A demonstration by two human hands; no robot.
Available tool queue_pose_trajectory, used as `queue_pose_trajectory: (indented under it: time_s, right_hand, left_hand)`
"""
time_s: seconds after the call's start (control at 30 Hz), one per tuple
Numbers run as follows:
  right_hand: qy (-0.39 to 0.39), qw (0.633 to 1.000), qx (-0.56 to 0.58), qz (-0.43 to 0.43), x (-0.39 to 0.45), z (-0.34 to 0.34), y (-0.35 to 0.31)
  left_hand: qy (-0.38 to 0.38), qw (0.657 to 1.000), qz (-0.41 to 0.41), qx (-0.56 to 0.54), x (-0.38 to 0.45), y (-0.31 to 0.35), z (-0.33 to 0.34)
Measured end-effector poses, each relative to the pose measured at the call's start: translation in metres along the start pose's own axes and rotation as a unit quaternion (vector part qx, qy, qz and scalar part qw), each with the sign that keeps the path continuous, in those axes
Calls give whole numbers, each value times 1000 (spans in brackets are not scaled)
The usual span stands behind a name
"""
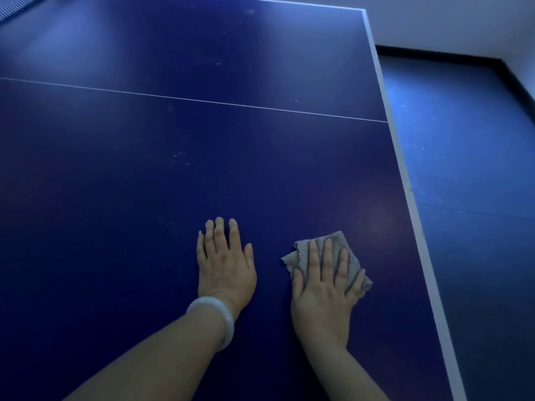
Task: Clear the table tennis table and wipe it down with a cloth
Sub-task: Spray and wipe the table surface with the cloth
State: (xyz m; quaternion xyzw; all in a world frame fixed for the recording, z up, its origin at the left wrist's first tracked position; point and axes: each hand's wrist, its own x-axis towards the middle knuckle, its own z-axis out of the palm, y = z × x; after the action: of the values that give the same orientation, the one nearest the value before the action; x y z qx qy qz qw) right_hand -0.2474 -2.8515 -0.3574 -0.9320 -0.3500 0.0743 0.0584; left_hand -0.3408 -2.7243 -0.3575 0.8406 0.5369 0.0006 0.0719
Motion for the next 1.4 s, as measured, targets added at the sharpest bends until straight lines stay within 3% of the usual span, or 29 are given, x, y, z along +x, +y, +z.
queue_pose_trajectory:
  time_s: [0.23, 0.4, 0.5, 0.67, 0.83, 0.93, 1.03, 1.1, 1.17, 1.23, 1.3, 1.37, 1.4]
  right_hand:
    - [-1, 1000, -8, 12, 2, 1, -2]
    - [-8, 1000, -15, 14, 3, 0, -1]
    - [-5, 1000, -6, 17, 2, 0, -2]
    - [-7, 1000, -16, 18, 0, 0, -5]
    - [-7, 998, -29, 56, -10, 5, -27]
    - [-6, 997, -21, -77, -44, 22, -76]
    - [-30, 947, -28, -318, -60, 29, -104]
    - [-40, 926, -47, -372, -25, 22, -93]
    - [-32, 962, -61, -263, 22, 13, -67]
    - [-45, 997, -30, -52, 60, -1, -39]
    - [-28, 995, 17, 97, 68, -9, -28]
    - [-5, 991, 18, 135, 51, -2, -48]
    - [-2, 995, 8, 98, 35, 4, -66]
  left_hand:
    - [4, 999, 17, -36, -1, -6, -1]
    - [36, 962, 106, -249, -21, -43, -13]
    - [75, 976, 84, -186, -43, -103, -15]
    - [37, 991, -105, -70, -41, -198, -24]
    - [45, 991, -122, -22, -37, -205, -19]
    - [38, 991, -124, -15, -36, -206, -18]
    - [34, 991, -126, -6, -36, -206, -19]
    - [35, 992, -123, -6, -36, -205, -19]
    - [34, 992, -122, -7, -36, -206, -18]
    - [35, 992, -120, -6, -36, -206, -18]
    - [39, 992, -118, -5, -36, -206, -17]
    - [42, 992, -117, -7, -36, -206, -17]
    - [41, 992, -117, -5, -36, -206, -17]
